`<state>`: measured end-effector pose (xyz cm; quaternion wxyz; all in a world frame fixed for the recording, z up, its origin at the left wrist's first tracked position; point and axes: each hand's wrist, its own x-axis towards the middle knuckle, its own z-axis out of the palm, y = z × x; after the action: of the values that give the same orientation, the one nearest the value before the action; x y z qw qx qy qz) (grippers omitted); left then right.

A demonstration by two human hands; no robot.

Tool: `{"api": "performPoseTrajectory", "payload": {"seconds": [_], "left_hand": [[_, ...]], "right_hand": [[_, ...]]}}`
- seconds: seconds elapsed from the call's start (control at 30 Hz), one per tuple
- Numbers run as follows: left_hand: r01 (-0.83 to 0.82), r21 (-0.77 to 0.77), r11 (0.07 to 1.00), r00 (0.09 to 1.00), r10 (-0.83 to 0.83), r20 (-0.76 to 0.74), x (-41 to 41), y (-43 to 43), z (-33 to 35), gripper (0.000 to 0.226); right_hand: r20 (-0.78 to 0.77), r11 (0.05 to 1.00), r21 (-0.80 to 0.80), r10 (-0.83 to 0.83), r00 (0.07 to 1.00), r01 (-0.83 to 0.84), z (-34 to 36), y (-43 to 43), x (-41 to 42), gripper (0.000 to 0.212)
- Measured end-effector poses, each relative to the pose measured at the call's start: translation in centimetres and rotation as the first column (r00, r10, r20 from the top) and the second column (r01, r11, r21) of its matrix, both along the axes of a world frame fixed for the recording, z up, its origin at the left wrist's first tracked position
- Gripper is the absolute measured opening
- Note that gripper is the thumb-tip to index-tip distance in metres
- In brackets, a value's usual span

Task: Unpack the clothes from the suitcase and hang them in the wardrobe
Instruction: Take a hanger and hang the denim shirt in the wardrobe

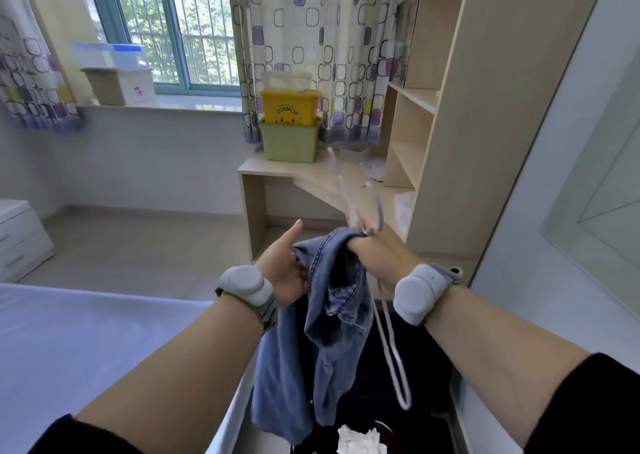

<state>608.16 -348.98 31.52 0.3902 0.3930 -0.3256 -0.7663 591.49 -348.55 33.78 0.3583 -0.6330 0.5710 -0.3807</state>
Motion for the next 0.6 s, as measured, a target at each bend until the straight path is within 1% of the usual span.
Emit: {"api": "performPoseTrajectory", "payload": {"seconds": [0.03, 0.07, 0.1, 0.13, 0.17, 0.2, 0.23, 0.27, 0.33, 0.37, 0.43, 0.47, 0.5, 0.53, 0.57, 0.6], "left_hand": [[0.063, -0.040, 0.997, 0.998, -0.062, 0.034, 0.0, 0.4, -0.2, 0.066], [0.127, -0.085, 0.988, 0.989, -0.120, 0.084, -0.1, 0.8, -0.5, 0.061], [0.176, -0.137, 0.975, 0.977, -0.156, 0.145, -0.5, 1.1, -0.8, 0.053], [0.207, -0.193, 0.959, 0.958, -0.159, 0.238, -0.9, 1.2, -1.2, 0.044], [0.252, -0.254, 0.934, 0.922, -0.151, 0.356, -1.1, 1.2, -1.6, 0.039], [0.286, -0.305, 0.908, 0.865, -0.108, 0.489, -1.2, 0.9, -2.0, 0.035], [0.311, -0.342, 0.887, 0.811, -0.060, 0.582, -1.2, 0.6, -2.2, 0.032], [0.329, -0.361, 0.873, 0.765, -0.022, 0.644, -1.1, 0.3, -2.4, 0.029], [0.373, -0.384, 0.844, 0.680, 0.033, 0.733, -0.7, -0.4, -2.5, 0.022], [0.405, -0.402, 0.822, 0.600, 0.092, 0.794, -0.5, -0.7, -2.6, 0.016], [0.487, -0.406, 0.773, 0.374, 0.235, 0.897, 0.1, -1.5, -3.1, 0.007], [0.516, -0.368, 0.774, 0.257, 0.270, 0.928, 0.5, -2.0, -3.6, 0.004], [0.516, -0.327, 0.792, 0.159, 0.286, 0.945, 0.8, -2.4, -4.0, 0.005], [0.494, -0.308, 0.813, 0.110, 0.293, 0.950, 1.0, -2.9, -4.6, 0.008], [0.460, -0.317, 0.829, 0.102, 0.305, 0.947, 1.0, -3.3, -5.0, 0.011], [0.413, -0.346, 0.842, 0.115, 0.329, 0.937, 1.4, -3.6, -5.4, 0.012]], "right_hand": [[0.072, 0.999, 0.008, -0.032, 0.997, 0.032, 0.5, -0.4, 0.2, 0.004], [0.125, 0.998, 0.013, -0.060, 0.990, 0.059, 0.7, -0.8, 0.4, 0.006], [0.155, 0.997, 0.014, -0.075, 0.985, 0.074, 1.0, -1.1, 0.5, 0.007], [0.168, 0.997, 0.012, -0.079, 0.983, 0.079, 1.2, -1.3, 0.6, 0.007], [0.159, 0.997, 0.007, -0.079, 0.984, 0.078, 1.3, -1.4, 0.7, 0.007], [0.148, 0.997, -0.001, -0.073, 0.986, 0.073, 1.4, -1.5, 0.6, 0.011], [0.127, 0.997, -0.004, -0.070, 0.989, 0.071, 1.7, -1.5, 0.3, 0.020], [0.102, 0.998, -0.006, -0.064, 0.993, 0.065, 1.9, -1.6, -0.1, 0.028], [0.037, 0.999, -0.010, -0.053, 0.998, 0.053, 2.3, -1.6, -1.2, 0.033], [-0.002, 0.998, -0.011, -0.055, 0.999, 0.055, 2.4, -1.6, -1.9, 0.033], [-0.064, 0.997, -0.019, -0.073, 0.995, 0.072, 2.6, -1.7, -2.9, 0.031], [-0.072, 0.996, -0.024, -0.091, 0.993, 0.090, 2.5, -1.8, -3.4, 0.031], [-0.071, 0.994, -0.034, -0.110, 0.991, 0.108, 2.4, -1.9, -4.0, 0.031], [-0.075, 0.991, -0.042, -0.128, 0.989, 0.125, 2.4, -2.1, -4.6, 0.030], [-0.082, 0.990, -0.047, -0.139, 0.987, 0.136, 2.3, -2.1, -5.3, 0.027], [-0.094, 0.991, -0.043, -0.133, 0.987, 0.129, 2.2, -2.1, -5.4, 0.022]]}}
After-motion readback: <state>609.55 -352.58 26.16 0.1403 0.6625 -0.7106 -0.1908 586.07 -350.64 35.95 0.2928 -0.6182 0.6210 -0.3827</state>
